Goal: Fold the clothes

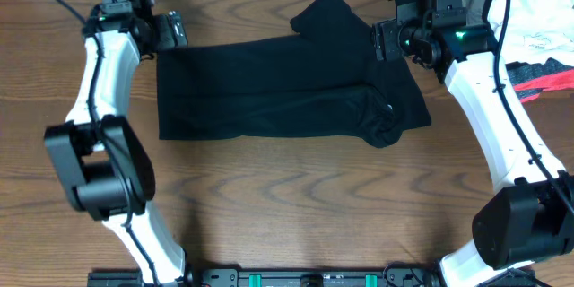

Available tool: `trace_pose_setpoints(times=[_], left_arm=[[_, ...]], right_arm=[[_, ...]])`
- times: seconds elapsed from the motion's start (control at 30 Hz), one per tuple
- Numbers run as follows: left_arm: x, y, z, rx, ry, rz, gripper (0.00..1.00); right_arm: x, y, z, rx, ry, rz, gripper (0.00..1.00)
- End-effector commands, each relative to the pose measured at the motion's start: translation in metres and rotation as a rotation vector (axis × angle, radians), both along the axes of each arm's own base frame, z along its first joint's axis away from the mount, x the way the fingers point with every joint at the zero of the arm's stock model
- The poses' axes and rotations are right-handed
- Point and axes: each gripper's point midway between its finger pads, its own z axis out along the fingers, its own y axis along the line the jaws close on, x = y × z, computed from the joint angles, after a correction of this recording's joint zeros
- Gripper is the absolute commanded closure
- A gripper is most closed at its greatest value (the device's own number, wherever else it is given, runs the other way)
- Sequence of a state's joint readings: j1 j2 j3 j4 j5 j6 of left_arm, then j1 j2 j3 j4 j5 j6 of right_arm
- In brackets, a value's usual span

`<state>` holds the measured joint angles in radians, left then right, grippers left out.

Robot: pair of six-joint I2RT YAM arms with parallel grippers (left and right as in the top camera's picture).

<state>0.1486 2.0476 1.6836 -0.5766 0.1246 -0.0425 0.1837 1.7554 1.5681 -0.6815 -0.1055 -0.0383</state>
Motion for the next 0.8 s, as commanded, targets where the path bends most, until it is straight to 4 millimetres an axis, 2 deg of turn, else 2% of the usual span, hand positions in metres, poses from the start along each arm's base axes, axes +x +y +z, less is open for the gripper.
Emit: trace_pose_setpoints(times=[0.0, 0.3, 0.47, 0.77], left_arm=[[0.01, 0.003, 0.005, 0.021, -0.025, -0.027, 0.01], [0.014, 0.003, -0.052, 0.013, 0.059, -0.039, 0.01], [0.02, 0.005, -0.069, 0.02, 0.059, -0.037, 0.13], [0.025, 0.006, -0.096, 0.018, 0.076, -0.037, 0.28]], right_arm=[[0.0, 0.005, 0.007, -0.001, -0.014, 0.024, 0.32], [-0.003, 0.016, 0.007, 0.002, -0.011, 0.048, 0.31], [-0.004, 0.019, 0.007, 0.001, -0.01, 0.055, 0.32], [-0.006, 0.025, 0.007, 0.001, -0.011, 0.068, 0.35]])
